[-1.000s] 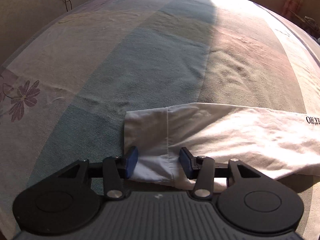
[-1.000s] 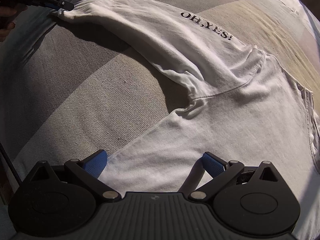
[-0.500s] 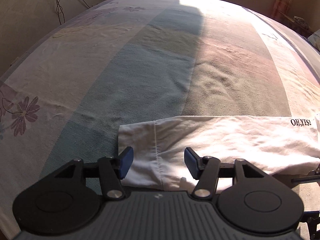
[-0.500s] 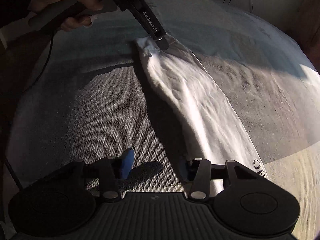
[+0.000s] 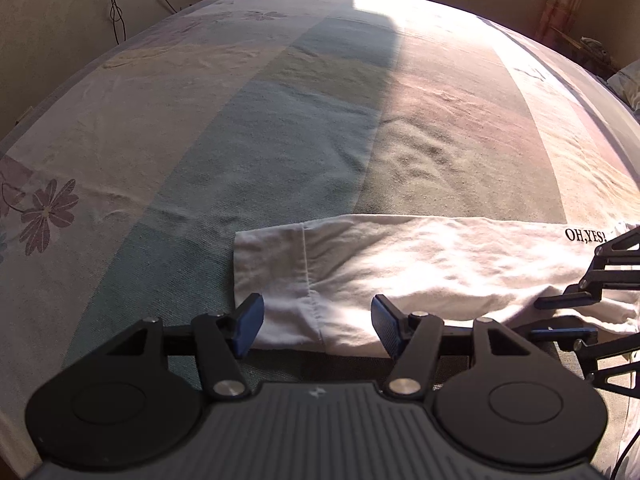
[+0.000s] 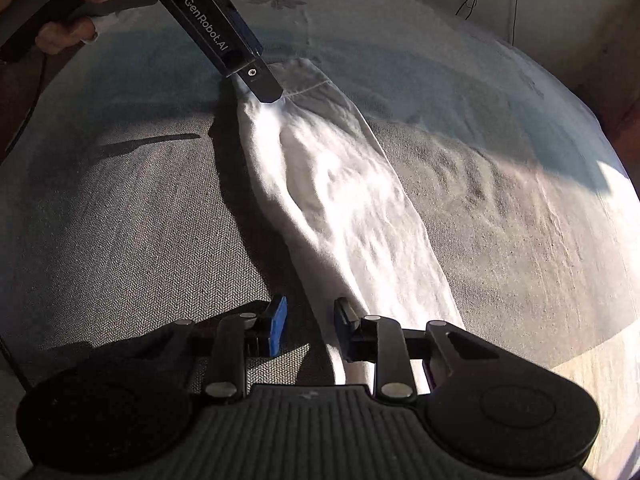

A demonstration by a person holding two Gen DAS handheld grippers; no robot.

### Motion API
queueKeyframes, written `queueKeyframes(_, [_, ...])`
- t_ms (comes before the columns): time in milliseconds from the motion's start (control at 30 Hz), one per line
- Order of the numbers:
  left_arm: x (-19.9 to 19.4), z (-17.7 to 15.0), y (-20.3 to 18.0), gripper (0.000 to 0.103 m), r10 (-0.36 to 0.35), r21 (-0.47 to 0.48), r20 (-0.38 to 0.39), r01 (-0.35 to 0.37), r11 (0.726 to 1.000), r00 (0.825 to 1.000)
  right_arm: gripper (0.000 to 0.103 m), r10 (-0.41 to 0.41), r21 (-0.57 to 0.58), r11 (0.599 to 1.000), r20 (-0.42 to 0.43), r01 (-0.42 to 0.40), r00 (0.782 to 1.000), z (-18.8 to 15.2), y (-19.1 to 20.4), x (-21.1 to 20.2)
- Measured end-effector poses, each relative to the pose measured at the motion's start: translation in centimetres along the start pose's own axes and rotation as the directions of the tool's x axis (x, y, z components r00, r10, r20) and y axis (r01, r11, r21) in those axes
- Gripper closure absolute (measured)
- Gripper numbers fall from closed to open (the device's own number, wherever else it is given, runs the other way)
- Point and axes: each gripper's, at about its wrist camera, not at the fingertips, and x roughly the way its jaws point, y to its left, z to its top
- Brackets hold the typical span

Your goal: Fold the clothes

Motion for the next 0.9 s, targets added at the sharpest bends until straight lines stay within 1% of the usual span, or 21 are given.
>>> queueKeyframes(67, [-0.1, 0.0, -0.1, 0.042, -0.007, 0.005, 0.003, 0.007, 1.000, 1.000, 0.092, -0.002, 0.004, 1.000, -0.012, 0.002, 1.000, 0.1, -0.5, 0.2])
queueKeyframes(167, [-0.3, 0.1, -0.2, 0.042, -0.013, 0.009, 0.005, 0.013, 1.000, 1.000, 0.096, 0.032, 0.026, 0.999, -0.032, -0.031, 0.999, 0.5, -1.1, 0.3])
queueKeyframes(200, [-0.3, 0.1, -0.2, 0.042, -0.016, 0.010, 0.005, 0.016, 1.000, 1.000, 0.097, 0.060, 0.047, 0.997, -0.035, -0.059, 0.998, 0.6, -1.4, 0.3])
queueKeyframes(233, [-0.4, 0.1, -0.2, 0.042, -0.021, 0.011, 0.005, 0.021, 1.000, 1.000, 0.098, 0.131, 0.102, 0.987, -0.025, -0.127, 0.991, 0.8, -2.0, 0.0])
queueKeyframes(267, [-0.4, 0.2, -0.2, 0.042, -0.024, 0.014, 0.006, 0.024, 1.000, 1.000, 0.098, 0.190, 0.147, 0.972, -0.015, -0.186, 0.982, 0.8, -2.4, -0.3])
queueKeyframes(367, [-0.3, 0.4, -0.6, 0.042, -0.027, 0.040, 0.008, 0.027, 0.999, 1.000, 0.098, 0.271, 0.192, 0.945, -0.006, -0.265, 0.963, 0.7, -2.6, -0.8])
queueKeyframes(433, [0.1, 0.6, -1.0, 0.042, -0.028, 0.055, 0.009, 0.027, 0.998, 1.000, 0.094, 0.291, 0.199, 0.938, -0.006, -0.284, 0.957, 0.5, -2.5, -1.1])
queueKeyframes(467, [0.4, 0.7, -1.2, 0.041, -0.032, 0.070, 0.011, 0.031, 0.997, 0.999, 0.091, 0.289, 0.216, 0.935, 0.002, -0.282, 0.957, 0.3, -2.5, -1.4])
queueKeyframes(500, [0.8, 0.6, -1.6, 0.040, -0.033, 0.092, 0.013, 0.031, 0.995, 0.999, 0.090, 0.283, 0.232, 0.932, 0.009, -0.278, 0.959, 0.1, -2.4, -1.8])
queueKeyframes(533, [1.3, 0.6, -1.9, 0.039, -0.023, 0.124, 0.013, 0.021, 0.992, 1.000, 0.084, 0.266, 0.241, 0.935, 0.016, -0.262, 0.964, -0.2, -2.3, -2.1])
queueKeyframes(567, [2.0, 0.4, -2.4, 0.039, 0.001, 0.169, 0.011, -0.002, 0.986, 1.000, 0.073, 0.244, 0.252, 0.937, 0.016, -0.240, 0.970, -0.4, -2.2, -2.5])
queueKeyframes(600, [2.7, 0.1, -2.6, 0.038, 0.036, 0.210, 0.003, -0.036, 0.977, 0.999, 0.070, 0.223, 0.263, 0.940, 0.017, -0.219, 0.975, -0.7, -2.0, -2.8])
queueKeyframes(633, [3.4, -0.2, -2.6, 0.035, 0.087, 0.248, -0.011, -0.081, 0.965, 0.996, 0.064, 0.202, 0.274, 0.941, 0.012, -0.197, 0.979, -1.1, -1.9, -3.0])
queueKeyframes(667, [3.7, -0.4, -2.3, 0.030, 0.123, 0.266, -0.016, -0.115, 0.957, 0.992, 0.050, 0.164, 0.288, 0.945, -0.001, -0.157, 0.986, -1.6, -1.8, -3.4])
queueKeyframes(700, [3.6, -0.6, -1.6, 0.027, 0.143, 0.260, -0.009, -0.135, 0.956, 0.990, 0.043, 0.128, 0.296, 0.948, -0.012, -0.118, 0.992, -2.1, -1.8, -3.7])
queueKeyframes(733, [3.5, -0.6, -0.8, 0.024, 0.156, 0.247, -0.010, -0.149, 0.957, 0.988, 0.034, 0.088, 0.304, 0.950, -0.024, -0.076, 0.996, -2.7, -1.8, -4.1])
queueKeyframes(767, [3.1, -0.5, 0.0, 0.023, 0.158, 0.230, -0.021, -0.149, 0.962, 0.987, 0.024, 0.037, 0.314, 0.949, -0.037, -0.023, 0.999, -3.4, -1.9, -4.6])
queueKeyframes(800, [2.8, -0.4, 0.5, 0.023, 0.155, 0.222, -0.033, -0.144, 0.964, 0.987, 0.017, -0.014, 0.323, 0.946, -0.051, 0.030, 0.999, -4.1, -2.0, -5.1])
queueKeyframes(833, [2.6, -0.2, 0.7, 0.024, 0.159, 0.230, -0.037, -0.147, 0.962, 0.987, 0.005, -0.063, 0.336, 0.938, -0.065, 0.081, 0.996, -4.8, -2.1, -5.5])
queueKeyframes(867, [2.4, 0.0, 0.5, 0.024, 0.165, 0.246, -0.032, -0.152, 0.957, 0.986, 0.000, -0.108, 0.361, 0.924, -0.079, 0.130, 0.991, -5.7, -2.5, -5.8])
queueKeyframes(900, [2.1, 0.2, 0.1, 0.024, 0.168, 0.261, -0.024, -0.156, 0.953, 0.986, 0.000, -0.149, 0.387, 0.905, -0.097, 0.176, 0.984, -6.5, -2.8, -6.1])
